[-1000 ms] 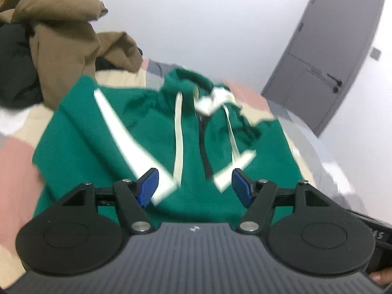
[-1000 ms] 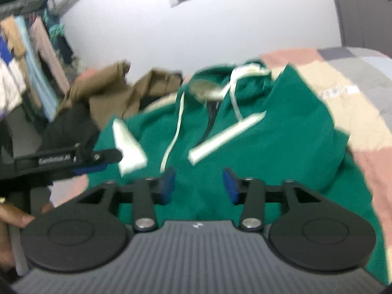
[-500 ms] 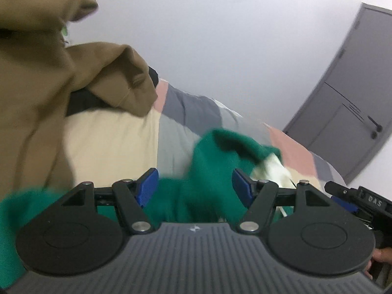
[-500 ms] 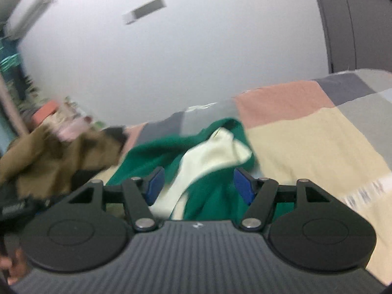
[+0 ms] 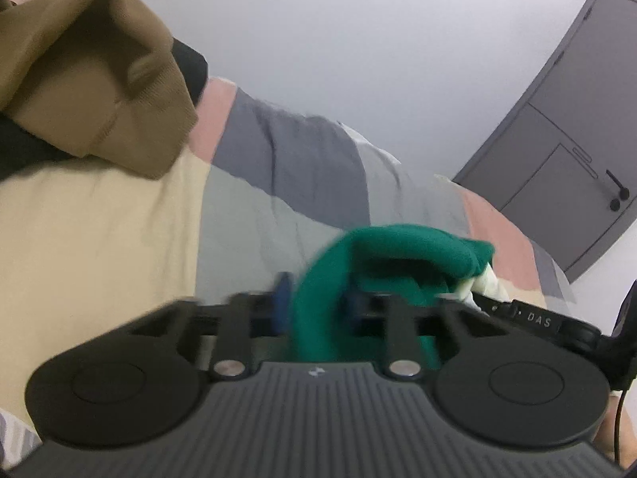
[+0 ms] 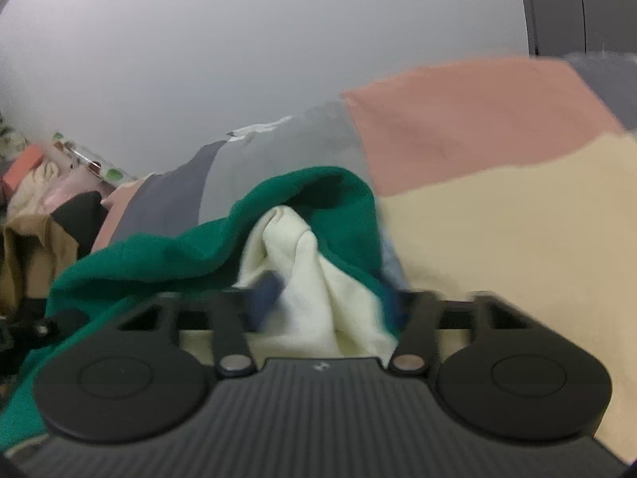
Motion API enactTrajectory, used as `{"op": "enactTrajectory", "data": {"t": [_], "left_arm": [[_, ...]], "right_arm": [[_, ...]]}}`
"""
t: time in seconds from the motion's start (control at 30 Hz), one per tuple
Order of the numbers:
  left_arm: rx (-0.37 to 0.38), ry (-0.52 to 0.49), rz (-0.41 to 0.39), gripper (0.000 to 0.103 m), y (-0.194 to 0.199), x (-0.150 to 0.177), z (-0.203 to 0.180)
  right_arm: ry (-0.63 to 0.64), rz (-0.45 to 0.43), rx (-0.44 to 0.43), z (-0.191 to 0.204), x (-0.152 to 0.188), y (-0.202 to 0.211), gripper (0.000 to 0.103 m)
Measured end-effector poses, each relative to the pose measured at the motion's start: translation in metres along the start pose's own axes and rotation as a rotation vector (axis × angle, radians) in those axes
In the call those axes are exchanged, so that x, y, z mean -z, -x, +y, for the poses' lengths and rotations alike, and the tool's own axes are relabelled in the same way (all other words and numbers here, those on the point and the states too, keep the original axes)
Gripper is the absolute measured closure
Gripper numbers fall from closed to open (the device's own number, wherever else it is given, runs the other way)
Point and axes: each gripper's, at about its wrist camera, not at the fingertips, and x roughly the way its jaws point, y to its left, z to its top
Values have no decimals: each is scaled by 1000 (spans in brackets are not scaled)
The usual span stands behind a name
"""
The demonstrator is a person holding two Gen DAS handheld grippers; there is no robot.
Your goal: Fold large clothes
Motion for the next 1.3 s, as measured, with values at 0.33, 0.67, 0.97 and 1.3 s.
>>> {"op": "enactTrajectory", "data": {"t": [0.33, 0.67, 0.97, 1.3], "left_arm": [[-73, -151, -117, 100, 114, -2, -49], [-85, -182, -163, 100, 288, 81, -94], [-88, -110, -113, 99, 375, 216, -74], [-52, -27, -113, 99, 430, 313, -39]], "right_arm": [[258, -343, -26, 57, -2, 132, 82], [450, -563, -60, 98, 68, 333, 82], [543, -525, -109, 97, 207, 432, 82], [424, -170, -157, 74, 306, 433, 80]]}}
